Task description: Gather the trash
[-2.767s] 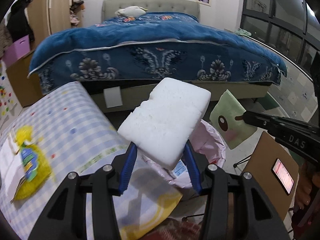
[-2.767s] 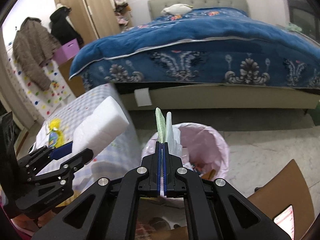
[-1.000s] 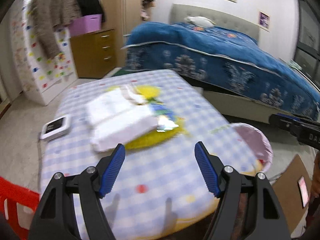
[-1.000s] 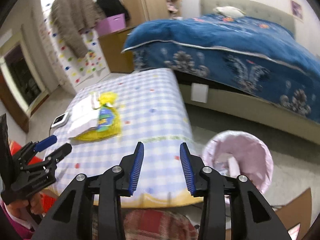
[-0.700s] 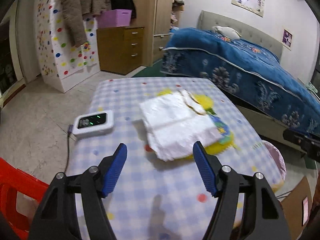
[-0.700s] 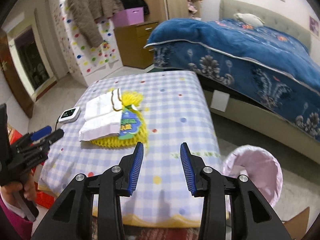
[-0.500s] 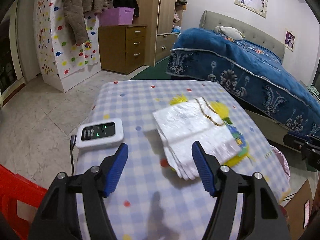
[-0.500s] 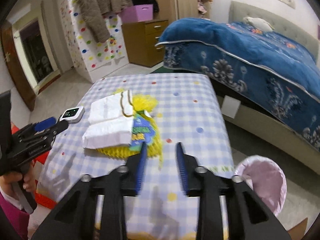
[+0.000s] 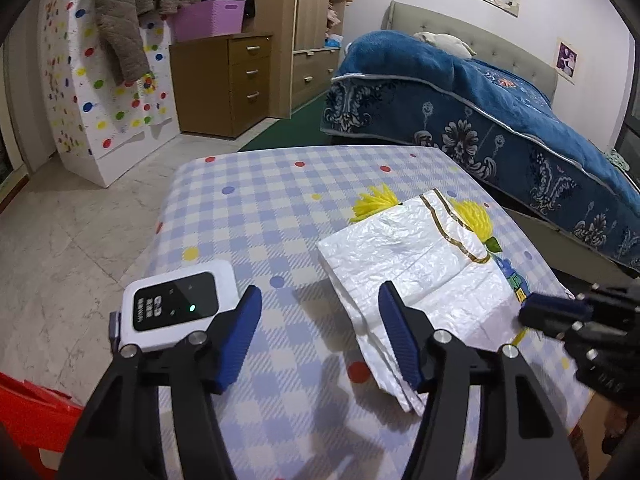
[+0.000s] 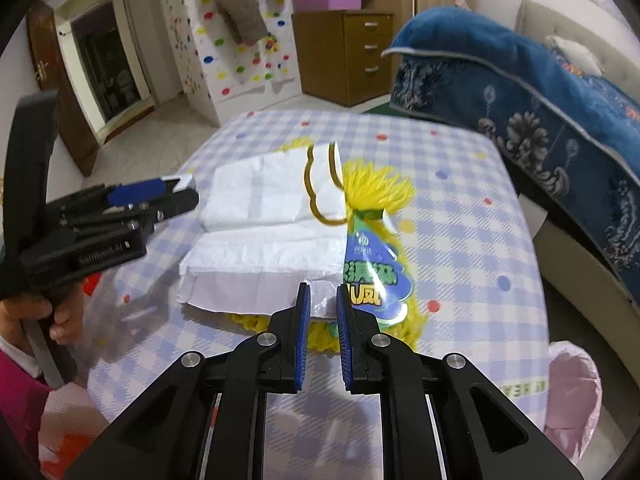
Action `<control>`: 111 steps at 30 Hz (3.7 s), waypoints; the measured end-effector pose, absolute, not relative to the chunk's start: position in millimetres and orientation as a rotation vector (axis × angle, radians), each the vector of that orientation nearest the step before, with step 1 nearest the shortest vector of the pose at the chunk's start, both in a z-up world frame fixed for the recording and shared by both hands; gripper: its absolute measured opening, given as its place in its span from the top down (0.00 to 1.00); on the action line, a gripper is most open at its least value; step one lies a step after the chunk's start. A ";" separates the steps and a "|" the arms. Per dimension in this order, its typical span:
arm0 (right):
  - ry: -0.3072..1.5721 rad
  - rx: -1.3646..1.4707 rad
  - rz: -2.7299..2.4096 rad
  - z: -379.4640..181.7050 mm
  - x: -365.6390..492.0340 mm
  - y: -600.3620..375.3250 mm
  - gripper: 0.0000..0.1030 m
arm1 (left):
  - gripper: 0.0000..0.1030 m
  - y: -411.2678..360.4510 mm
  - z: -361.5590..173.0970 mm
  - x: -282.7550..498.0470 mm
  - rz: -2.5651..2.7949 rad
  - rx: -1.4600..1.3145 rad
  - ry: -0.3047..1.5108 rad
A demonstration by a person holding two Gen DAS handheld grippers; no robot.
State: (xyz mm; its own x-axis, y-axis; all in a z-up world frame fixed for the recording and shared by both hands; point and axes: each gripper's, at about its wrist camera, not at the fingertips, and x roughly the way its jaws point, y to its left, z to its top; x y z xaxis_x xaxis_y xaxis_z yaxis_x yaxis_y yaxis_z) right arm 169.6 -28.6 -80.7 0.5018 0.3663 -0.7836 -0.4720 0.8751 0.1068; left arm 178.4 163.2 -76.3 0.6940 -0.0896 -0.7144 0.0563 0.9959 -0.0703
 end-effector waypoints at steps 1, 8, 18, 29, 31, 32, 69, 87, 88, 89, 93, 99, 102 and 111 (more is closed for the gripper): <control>0.921 -0.131 0.506 -84.2 171.6 -28.2 0.87 | 0.44 163.6 -77.1 181.9 -0.094 -0.048 0.800; 0.942 -0.133 0.506 -95.9 177.6 -30.7 0.87 | 0.49 167.0 -87.4 212.3 -0.176 -0.113 0.847; 0.912 -0.111 0.509 -85.0 172.4 -39.0 0.87 | 0.97 156.3 -73.7 201.1 -0.255 -0.137 0.806; 0.844 -0.056 0.466 -51.8 123.9 -85.7 0.87 | 0.97 121.5 -50.5 86.9 -0.013 0.041 0.668; 0.845 -0.049 0.458 -51.3 115.8 -93.5 0.87 | 0.97 119.2 -54.2 68.3 0.033 0.061 0.664; 0.847 -0.046 0.456 -51.6 113.1 -96.0 0.87 | 0.97 121.8 -54.6 61.1 0.043 0.061 0.662; 0.822 0.076 0.386 -47.2 67.9 -171.5 0.86 | 0.56 32.8 -111.2 55.6 -0.057 0.115 0.954; 0.821 0.033 0.408 -45.9 69.9 -159.8 0.36 | 0.98 70.5 -45.2 26.9 -0.036 0.010 0.734; 0.816 0.025 0.416 -44.6 70.8 -155.1 0.34 | 0.98 75.1 -40.5 25.8 -0.020 0.008 0.724; 0.816 0.013 0.426 -43.4 72.5 -148.0 0.31 | 0.98 81.7 -36.0 26.1 -0.001 0.001 0.720; 0.817 -0.021 0.451 -41.0 81.3 -124.8 0.29 | 0.98 108.7 -29.2 28.6 0.057 -0.032 0.708; 0.836 -0.063 0.485 -47.4 99.3 -91.4 0.32 | 0.98 135.2 -33.6 34.3 0.089 -0.061 0.722; 0.845 -0.073 0.488 -53.4 110.4 -79.0 0.51 | 0.98 143.0 -38.9 38.7 0.089 -0.070 0.731; 0.898 -0.034 0.442 -78.3 160.7 -71.3 0.67 | 0.98 150.5 -55.4 55.4 0.079 -0.077 0.768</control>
State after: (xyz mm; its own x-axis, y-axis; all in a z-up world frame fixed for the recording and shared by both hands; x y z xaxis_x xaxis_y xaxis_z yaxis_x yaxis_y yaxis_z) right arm 160.7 -71.3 -78.3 0.5395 0.3574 -0.7623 -0.3855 0.9098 0.1537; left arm 55.4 150.5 -55.4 0.7166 0.0436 -0.6961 -0.0996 0.9942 -0.0402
